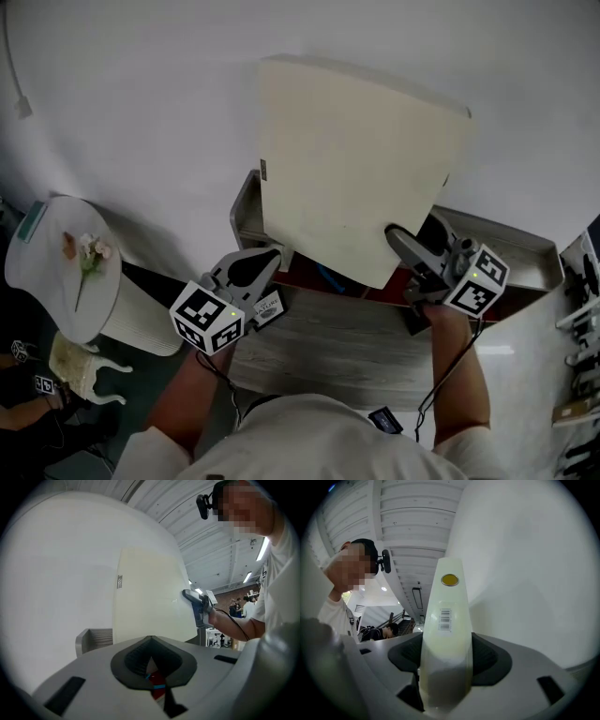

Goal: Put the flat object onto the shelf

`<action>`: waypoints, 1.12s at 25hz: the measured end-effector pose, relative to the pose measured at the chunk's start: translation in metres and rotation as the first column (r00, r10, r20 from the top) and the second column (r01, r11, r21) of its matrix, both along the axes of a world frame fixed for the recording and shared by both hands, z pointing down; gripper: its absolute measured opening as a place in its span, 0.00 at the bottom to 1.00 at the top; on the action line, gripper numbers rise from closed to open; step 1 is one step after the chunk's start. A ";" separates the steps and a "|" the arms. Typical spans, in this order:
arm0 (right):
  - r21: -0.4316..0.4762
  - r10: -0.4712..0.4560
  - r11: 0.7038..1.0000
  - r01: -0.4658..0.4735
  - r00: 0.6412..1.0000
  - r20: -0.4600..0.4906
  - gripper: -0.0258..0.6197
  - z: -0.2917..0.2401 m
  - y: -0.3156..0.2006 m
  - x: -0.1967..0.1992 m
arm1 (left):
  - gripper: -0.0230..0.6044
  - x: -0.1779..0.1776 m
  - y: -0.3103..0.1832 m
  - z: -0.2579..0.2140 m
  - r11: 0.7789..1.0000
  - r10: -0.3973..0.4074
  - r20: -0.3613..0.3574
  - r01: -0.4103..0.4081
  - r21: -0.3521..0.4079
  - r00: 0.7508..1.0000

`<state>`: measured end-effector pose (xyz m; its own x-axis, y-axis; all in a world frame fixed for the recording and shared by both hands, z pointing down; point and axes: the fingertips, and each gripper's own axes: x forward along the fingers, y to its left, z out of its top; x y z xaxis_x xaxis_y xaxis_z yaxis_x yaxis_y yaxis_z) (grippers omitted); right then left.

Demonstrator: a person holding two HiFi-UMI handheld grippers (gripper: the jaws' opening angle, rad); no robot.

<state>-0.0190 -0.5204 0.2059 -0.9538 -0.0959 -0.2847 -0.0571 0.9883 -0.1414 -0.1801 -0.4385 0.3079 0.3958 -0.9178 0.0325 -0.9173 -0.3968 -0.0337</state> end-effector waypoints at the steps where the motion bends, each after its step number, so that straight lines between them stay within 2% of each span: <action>1: 0.005 0.005 1.000 -0.005 1.000 -0.008 0.48 0.001 -0.005 -0.006 | 0.06 -0.004 -0.003 -0.001 1.000 0.002 -0.002 -0.002 -0.001 1.000; 5: 0.029 0.019 0.999 -0.018 0.999 -0.031 0.48 0.002 -0.022 -0.027 | 0.06 -0.009 -0.017 -0.003 1.000 0.026 -0.003 -0.026 -0.005 1.000; 14: -0.008 -0.018 1.000 0.018 0.999 -0.037 0.49 0.013 -0.050 -0.056 | 0.06 -0.023 -0.042 0.016 0.996 0.081 -0.039 -0.082 -0.028 0.996; 20: 0.026 -0.037 0.999 0.041 0.992 -0.125 0.51 0.023 -0.057 -0.062 | 0.06 -0.026 -0.050 0.024 0.995 0.088 -0.058 -0.090 -0.034 0.994; 28: 0.079 -0.047 0.995 0.062 0.982 -0.183 0.51 0.024 -0.055 -0.066 | 0.06 -0.029 -0.054 0.028 0.994 0.098 -0.069 -0.101 -0.045 0.993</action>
<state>-0.0846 -0.5758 0.2297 -0.9933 -0.0253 -0.1125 -0.0198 0.9986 -0.0497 -0.2087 -0.4929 0.3362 0.4880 -0.8716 0.0459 -0.8726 -0.4861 0.0477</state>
